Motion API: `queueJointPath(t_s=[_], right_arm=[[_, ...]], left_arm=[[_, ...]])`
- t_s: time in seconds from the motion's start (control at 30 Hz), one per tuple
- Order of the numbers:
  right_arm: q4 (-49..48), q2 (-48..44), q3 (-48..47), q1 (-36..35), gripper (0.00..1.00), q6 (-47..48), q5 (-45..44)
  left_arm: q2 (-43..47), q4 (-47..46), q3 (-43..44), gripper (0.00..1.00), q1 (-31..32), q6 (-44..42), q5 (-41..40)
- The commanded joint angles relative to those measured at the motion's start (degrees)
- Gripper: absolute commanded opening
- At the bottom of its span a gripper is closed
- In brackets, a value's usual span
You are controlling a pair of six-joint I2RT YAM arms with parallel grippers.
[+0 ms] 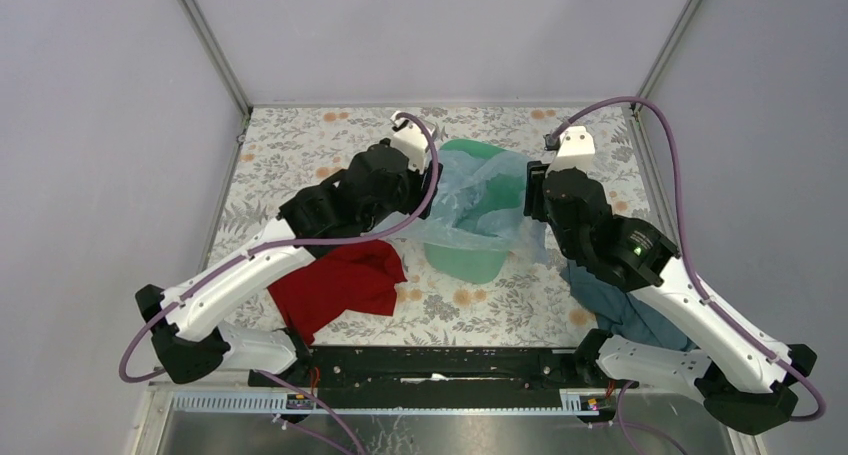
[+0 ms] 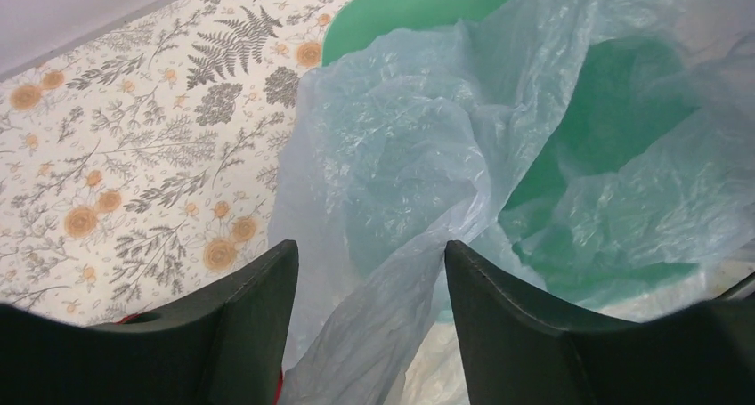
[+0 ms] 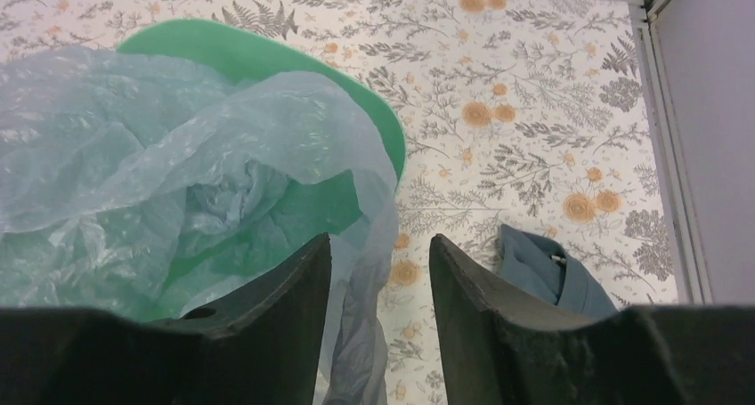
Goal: Put the trash bags into the trash bin
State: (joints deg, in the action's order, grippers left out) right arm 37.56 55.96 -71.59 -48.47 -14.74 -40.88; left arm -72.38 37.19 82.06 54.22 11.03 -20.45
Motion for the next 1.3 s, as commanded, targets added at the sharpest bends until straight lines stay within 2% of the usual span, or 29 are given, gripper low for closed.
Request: queueJointPath(t_s=[0.0, 0.07, 0.13, 0.2, 0.3, 0.4, 0.5, 0.67, 0.8, 1.07, 1.27], right_arm=[[-6.15, 0.97, -0.05, 0.29, 0.52, 3.29, -3.09], [-7.39, 0.99, 0.40, 0.23, 0.49, 4.51, -3.47], [-9.05, 1.12, 1.02, 0.37, 0.38, 5.48, -3.85], [-10.27, 1.64, 1.14, 0.77, 0.24, 6.06, -3.85], [-11.49, 3.39, 1.07, 2.53, 0.13, 6.79, -3.19], [-11.81, 5.73, 0.25, 5.63, 0.00, 6.65, 0.72], [-12.39, 7.41, -0.33, 8.65, 0.00, 5.83, 4.51], [-13.11, 9.83, -1.54, 16.31, 0.00, 4.15, 15.15], [-11.96, 12.31, -3.29, 20.70, 0.00, 3.93, 20.22], [-13.22, 15.88, -3.96, 24.52, 0.00, 3.53, 22.78], [-14.22, 18.91, -4.43, 26.70, 0.12, 3.40, 19.92]], left_arm=[[-1.23, -2.35, 2.64, 0.62, -0.08, -0.04, 0.27], [-1.54, -2.23, 2.53, 0.45, -0.11, -0.44, -0.65], [-2.20, -1.84, 3.17, 0.31, -0.10, -0.55, -2.11], [-3.02, -2.26, 4.20, 0.25, -0.14, -0.63, -3.55], [-4.61, -4.43, 6.12, 0.17, -0.31, -0.39, -6.57], [-7.73, -5.93, 8.71, 0.14, -1.47, 0.21, -6.65], [-11.30, -6.43, 11.33, 0.09, -4.14, 1.82, -5.83], [-15.37, -7.60, 14.82, 0.07, -10.37, 5.98, 1.85], [-18.50, -8.42, 17.68, 0.08, -13.22, 7.38, 7.42], [-24.98, -7.64, 23.14, 0.09, -18.45, 11.50, 10.64], [-29.55, -7.34, 25.18, 0.09, -21.29, 13.16, 11.58]])
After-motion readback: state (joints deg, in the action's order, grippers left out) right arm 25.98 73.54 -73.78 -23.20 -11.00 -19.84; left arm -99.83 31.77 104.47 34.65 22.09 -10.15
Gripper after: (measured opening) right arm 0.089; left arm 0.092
